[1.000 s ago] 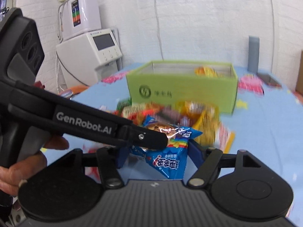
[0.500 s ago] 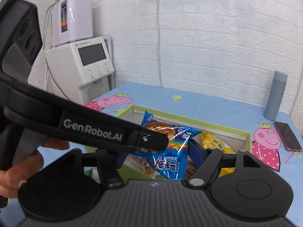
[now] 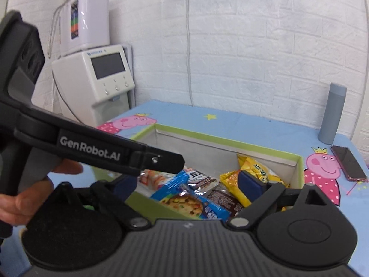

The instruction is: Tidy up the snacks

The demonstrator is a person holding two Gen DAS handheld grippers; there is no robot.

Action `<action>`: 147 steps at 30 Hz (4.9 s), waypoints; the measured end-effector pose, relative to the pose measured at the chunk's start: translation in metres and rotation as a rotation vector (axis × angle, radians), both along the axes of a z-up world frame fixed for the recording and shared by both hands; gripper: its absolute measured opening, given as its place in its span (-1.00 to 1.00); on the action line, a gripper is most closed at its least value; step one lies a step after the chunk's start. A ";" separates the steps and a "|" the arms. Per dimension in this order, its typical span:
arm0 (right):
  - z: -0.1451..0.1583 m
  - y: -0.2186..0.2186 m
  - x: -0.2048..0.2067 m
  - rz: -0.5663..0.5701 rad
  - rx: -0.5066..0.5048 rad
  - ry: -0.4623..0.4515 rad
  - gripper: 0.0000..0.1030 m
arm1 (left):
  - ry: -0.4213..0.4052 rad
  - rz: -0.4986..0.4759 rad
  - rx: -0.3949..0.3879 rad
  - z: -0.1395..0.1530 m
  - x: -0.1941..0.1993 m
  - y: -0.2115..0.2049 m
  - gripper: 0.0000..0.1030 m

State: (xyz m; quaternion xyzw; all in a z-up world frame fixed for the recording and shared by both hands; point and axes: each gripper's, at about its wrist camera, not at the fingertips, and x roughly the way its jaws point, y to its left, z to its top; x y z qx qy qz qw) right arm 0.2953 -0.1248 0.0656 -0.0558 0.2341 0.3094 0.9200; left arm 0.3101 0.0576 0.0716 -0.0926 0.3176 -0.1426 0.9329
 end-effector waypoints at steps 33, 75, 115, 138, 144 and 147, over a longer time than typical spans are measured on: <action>-0.086 0.043 -0.211 0.116 -0.011 0.235 0.83 | 0.196 -0.042 -0.022 -0.086 -0.201 0.022 -0.54; -0.066 -0.075 -0.258 -0.164 0.089 0.182 0.82 | 0.160 -0.161 -0.001 -0.070 -0.199 -0.014 -0.11; -0.075 -0.059 -0.238 -0.092 0.060 0.198 0.38 | 0.242 -0.111 -0.169 -0.085 -0.205 -0.036 -0.94; -0.077 -0.084 -0.229 -0.099 0.036 0.209 0.77 | 0.236 -0.115 -0.181 -0.100 -0.214 -0.024 -0.12; -0.093 -0.077 -0.222 -0.061 0.025 0.206 0.73 | 0.239 -0.175 -0.153 -0.103 -0.204 -0.050 -0.70; -0.091 -0.075 -0.225 -0.070 0.029 0.212 0.51 | 0.273 -0.132 -0.192 -0.104 -0.201 -0.055 -1.00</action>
